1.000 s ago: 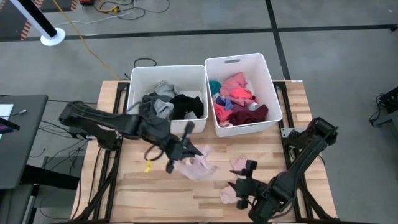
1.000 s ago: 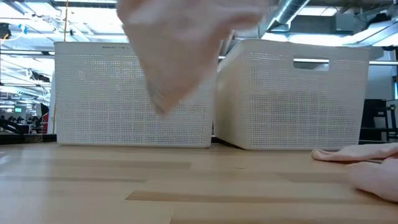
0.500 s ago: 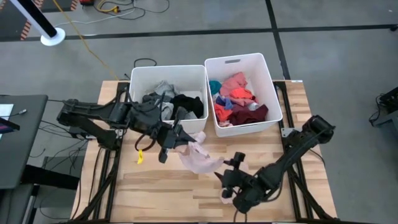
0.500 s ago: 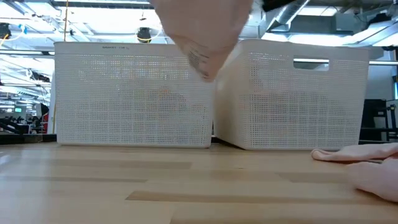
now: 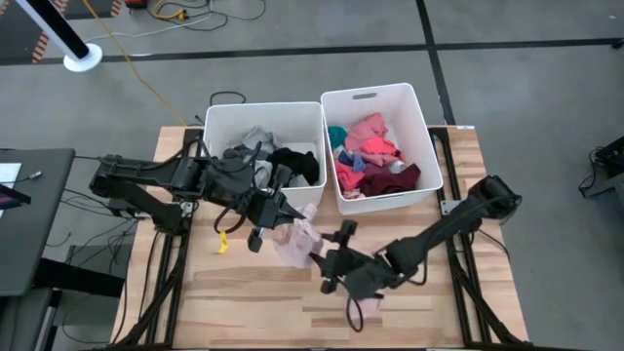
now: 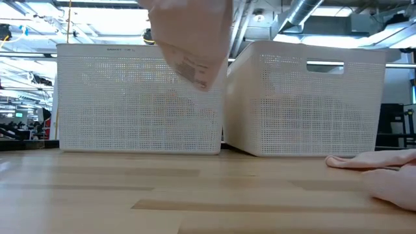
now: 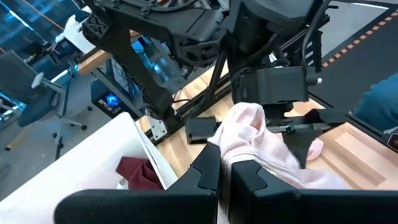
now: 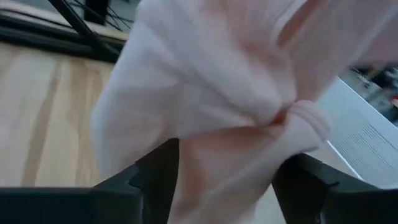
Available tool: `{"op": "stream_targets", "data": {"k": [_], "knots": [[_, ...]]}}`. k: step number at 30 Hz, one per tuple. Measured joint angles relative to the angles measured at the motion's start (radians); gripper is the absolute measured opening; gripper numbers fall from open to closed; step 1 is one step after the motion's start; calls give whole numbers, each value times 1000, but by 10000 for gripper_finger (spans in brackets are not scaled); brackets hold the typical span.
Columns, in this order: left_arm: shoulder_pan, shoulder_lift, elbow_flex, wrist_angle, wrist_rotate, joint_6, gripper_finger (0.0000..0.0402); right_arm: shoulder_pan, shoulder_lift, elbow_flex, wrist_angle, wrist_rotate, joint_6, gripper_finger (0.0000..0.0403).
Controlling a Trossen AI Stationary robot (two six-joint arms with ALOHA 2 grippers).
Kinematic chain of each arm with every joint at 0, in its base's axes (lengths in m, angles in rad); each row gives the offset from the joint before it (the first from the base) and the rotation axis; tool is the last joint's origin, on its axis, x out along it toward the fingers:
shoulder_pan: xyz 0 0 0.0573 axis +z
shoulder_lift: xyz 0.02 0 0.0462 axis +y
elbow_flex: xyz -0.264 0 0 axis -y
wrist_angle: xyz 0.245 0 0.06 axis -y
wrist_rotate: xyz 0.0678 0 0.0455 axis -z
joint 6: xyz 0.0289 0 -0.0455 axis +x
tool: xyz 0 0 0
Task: Sort clothes
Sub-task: Put the pink garment into the right white laundry organizer
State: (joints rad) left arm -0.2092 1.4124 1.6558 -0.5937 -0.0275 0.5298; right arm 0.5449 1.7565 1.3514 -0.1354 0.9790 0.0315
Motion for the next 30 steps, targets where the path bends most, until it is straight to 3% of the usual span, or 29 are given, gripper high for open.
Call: {"op": "stream_targets", "data": {"k": [5,12,17,23,30], "knots": [[0,0,0,5,0,-9,0,-66,0,0,108,-119,-84,193],[0,0,0,-20,1,-23,0,-122,0,0,159,-222,-186,20],[0,-8,0,-96,-55,-26,0,-133,-3,0,157,-206,-224,6],[4,-25,0,-133,-175,-35,3,-139,-37,19,145,-69,-324,2],[27,-42,0,-239,-277,-113,47,-142,-155,21,142,54,-423,1]]}}
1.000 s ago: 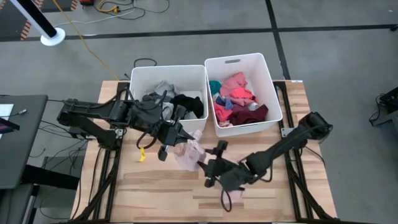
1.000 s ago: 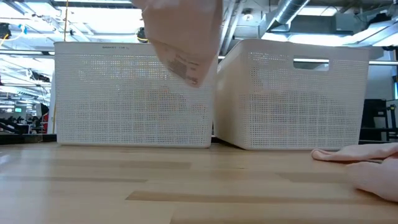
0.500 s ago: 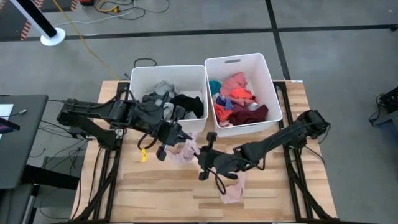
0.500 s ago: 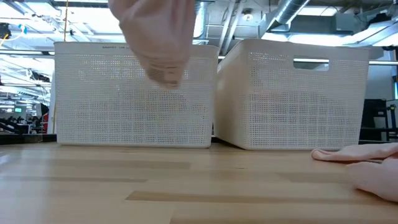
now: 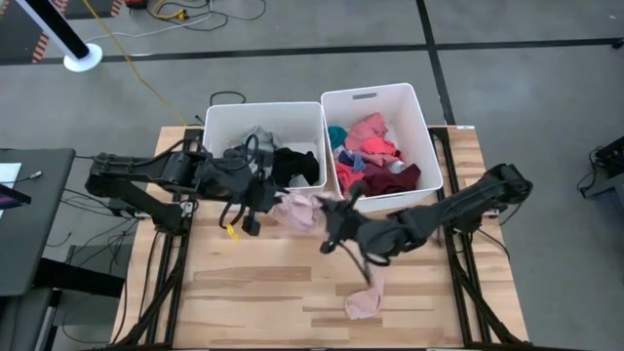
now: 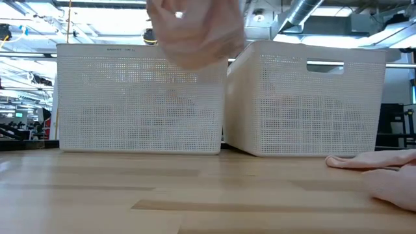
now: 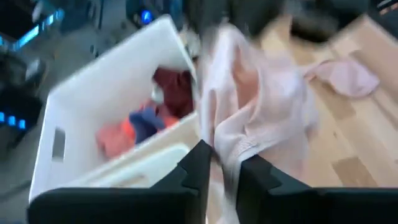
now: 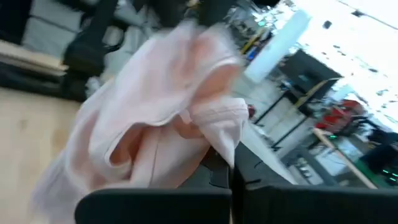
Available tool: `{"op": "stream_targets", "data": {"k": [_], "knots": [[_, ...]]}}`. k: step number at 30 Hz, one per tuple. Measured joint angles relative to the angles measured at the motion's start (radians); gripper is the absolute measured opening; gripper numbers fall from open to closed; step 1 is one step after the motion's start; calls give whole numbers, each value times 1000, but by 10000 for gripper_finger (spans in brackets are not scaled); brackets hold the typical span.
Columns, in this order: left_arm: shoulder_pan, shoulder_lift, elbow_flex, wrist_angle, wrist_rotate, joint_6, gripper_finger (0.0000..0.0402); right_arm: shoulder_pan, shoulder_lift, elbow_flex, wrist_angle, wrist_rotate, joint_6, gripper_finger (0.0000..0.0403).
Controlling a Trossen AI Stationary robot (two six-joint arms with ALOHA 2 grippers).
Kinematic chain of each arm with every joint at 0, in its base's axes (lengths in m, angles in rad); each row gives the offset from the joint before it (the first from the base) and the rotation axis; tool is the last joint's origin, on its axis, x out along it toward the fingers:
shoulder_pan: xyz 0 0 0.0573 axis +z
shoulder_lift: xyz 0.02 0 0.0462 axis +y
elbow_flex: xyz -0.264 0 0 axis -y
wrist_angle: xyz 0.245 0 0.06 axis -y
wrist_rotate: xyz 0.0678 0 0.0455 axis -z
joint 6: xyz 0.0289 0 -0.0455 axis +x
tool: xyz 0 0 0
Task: Sort clothes
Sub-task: Put the pink garment into the right white laundry organizer
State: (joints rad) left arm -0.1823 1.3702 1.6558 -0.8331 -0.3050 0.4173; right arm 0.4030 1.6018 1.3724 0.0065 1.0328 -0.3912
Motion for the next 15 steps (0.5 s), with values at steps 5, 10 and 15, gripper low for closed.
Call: {"op": "stream_targets", "data": {"k": [5,10,15], "knots": [[34,1,-9,-94,-9,-85,89,-8,-93,0,2,48,-75,1],[41,5,-26,-135,-7,-129,144,-40,-169,0,1,70,-136,0],[32,5,-25,-143,19,-171,192,-91,-236,0,1,82,-188,0]]}}
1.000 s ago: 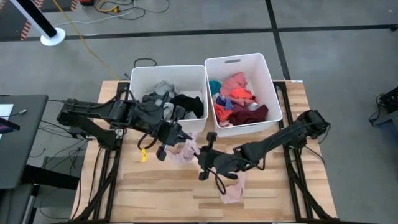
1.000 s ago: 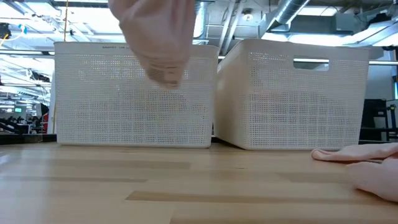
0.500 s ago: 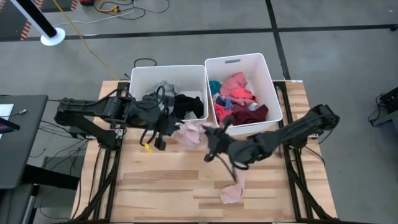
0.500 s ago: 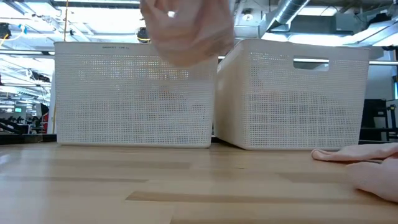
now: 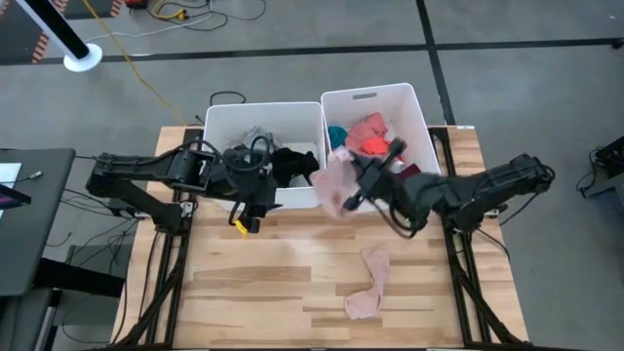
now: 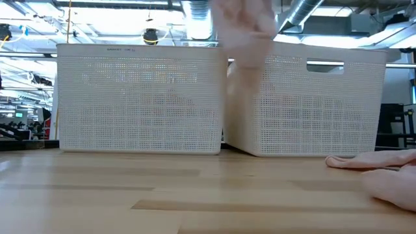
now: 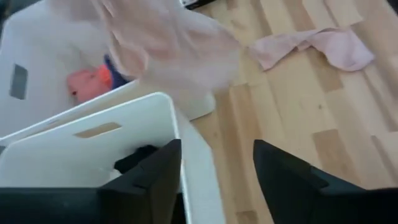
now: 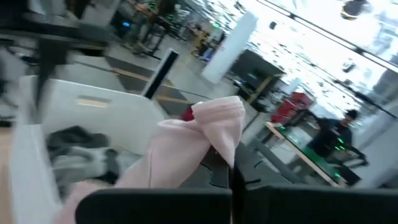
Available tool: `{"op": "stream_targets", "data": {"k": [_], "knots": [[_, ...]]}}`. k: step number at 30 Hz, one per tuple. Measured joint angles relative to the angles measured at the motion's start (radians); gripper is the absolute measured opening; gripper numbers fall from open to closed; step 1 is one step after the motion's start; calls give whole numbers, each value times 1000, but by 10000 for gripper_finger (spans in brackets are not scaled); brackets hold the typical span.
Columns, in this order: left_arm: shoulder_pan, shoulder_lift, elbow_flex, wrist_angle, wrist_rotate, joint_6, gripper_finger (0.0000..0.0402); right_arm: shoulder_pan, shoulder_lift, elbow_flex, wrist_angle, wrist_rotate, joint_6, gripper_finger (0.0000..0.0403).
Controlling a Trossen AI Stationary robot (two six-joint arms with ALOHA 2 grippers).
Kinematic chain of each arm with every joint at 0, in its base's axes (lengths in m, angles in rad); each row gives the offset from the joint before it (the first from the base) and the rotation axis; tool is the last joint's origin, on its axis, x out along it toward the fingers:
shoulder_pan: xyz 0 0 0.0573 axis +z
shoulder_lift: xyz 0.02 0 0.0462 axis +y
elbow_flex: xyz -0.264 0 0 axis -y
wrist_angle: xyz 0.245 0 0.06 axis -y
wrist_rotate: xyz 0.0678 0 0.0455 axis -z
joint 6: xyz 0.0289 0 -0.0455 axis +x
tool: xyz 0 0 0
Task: Sort clothes
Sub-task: Put the pink garment into the right white laundry organizer
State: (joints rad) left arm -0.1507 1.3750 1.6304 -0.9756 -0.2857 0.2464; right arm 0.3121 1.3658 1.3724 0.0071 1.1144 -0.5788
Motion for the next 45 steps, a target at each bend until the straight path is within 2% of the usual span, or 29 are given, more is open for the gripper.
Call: {"op": "stream_targets", "data": {"k": [3,8,17,21,25,29,38,42,45], "knots": [[-10,0,0,-1,38,-28,206,-37,-36,0,1,14,-32,0],[-42,0,0,-2,104,-52,207,-106,-86,0,1,14,-68,0],[-91,1,0,-3,262,5,206,-249,-165,0,2,16,-115,0],[-104,1,-11,9,280,15,206,-312,-196,0,1,36,-139,0],[-105,2,-82,22,280,26,206,-353,-225,0,-7,39,-129,0],[-104,1,-187,88,279,26,206,-369,-235,1,-174,33,27,0],[-104,2,-362,241,278,36,206,-434,-196,0,-783,-130,583,0],[-104,2,-394,280,278,16,206,-446,-159,-20,-909,-251,728,0],[-105,2,-423,331,278,3,206,-446,-122,-41,-958,-304,790,0]]}}
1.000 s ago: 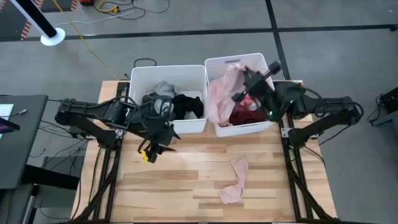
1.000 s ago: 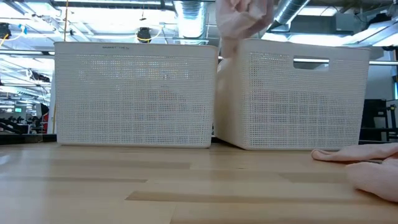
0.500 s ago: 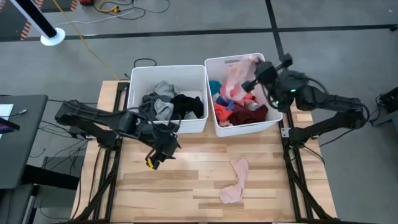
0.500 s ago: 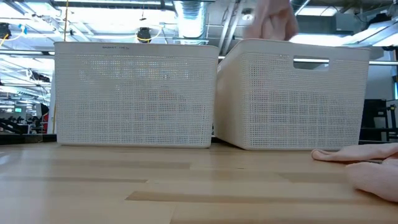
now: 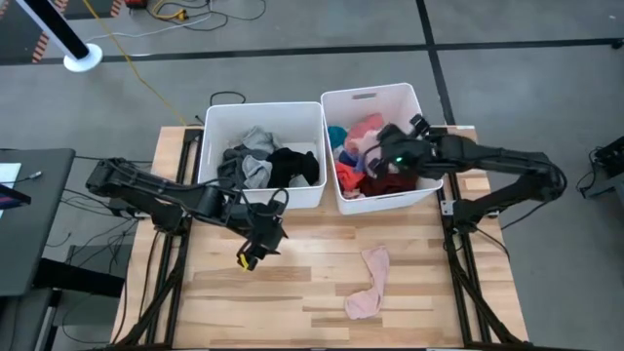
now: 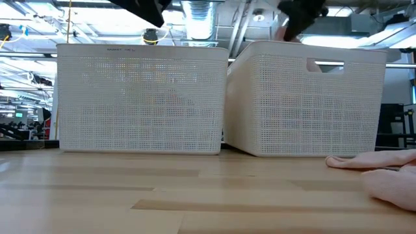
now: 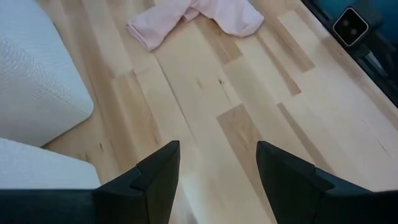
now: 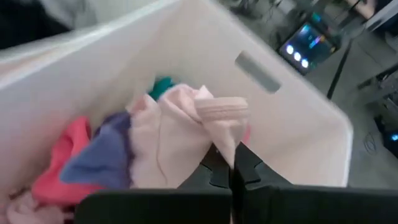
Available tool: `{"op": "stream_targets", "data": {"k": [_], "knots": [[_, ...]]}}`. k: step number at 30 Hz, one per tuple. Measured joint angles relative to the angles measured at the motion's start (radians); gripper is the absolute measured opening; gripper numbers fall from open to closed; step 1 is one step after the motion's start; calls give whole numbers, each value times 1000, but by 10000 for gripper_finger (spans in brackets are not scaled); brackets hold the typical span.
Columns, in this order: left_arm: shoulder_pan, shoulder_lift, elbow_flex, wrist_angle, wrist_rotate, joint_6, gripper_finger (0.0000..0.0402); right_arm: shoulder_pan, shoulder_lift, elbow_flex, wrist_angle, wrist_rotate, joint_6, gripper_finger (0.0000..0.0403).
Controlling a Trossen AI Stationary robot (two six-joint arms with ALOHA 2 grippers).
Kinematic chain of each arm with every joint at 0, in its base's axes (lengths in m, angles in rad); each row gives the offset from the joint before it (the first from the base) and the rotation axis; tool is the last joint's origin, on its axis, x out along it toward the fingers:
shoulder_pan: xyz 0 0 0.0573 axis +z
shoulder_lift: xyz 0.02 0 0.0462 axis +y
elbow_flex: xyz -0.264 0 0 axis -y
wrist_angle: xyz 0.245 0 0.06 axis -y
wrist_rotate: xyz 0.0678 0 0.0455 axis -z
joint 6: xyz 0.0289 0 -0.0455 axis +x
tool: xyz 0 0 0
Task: Sort clothes
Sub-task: Put the pink garment into the right white laundry organizer
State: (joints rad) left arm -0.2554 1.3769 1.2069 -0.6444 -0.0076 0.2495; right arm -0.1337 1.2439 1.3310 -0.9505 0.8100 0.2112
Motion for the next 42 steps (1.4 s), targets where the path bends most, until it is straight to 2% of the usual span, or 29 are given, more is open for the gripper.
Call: {"op": "stream_targets", "data": {"k": [7,15,21,32,37,42], "knots": [[0,0,-48,95,43,-24,206,-19,67,-67,-42,-59,59,8],[-7,0,-100,199,80,-30,206,-99,121,-159,-63,-234,89,10],[-16,-1,-101,224,81,-29,206,-174,120,-245,-35,-303,129,10],[-26,-1,-101,283,80,-27,206,-305,118,-446,242,-527,113,11],[-26,-1,-101,309,81,-27,206,-334,119,-516,300,-582,113,11],[-26,-1,-101,332,83,-28,206,-329,118,-525,301,-601,112,17]]}}
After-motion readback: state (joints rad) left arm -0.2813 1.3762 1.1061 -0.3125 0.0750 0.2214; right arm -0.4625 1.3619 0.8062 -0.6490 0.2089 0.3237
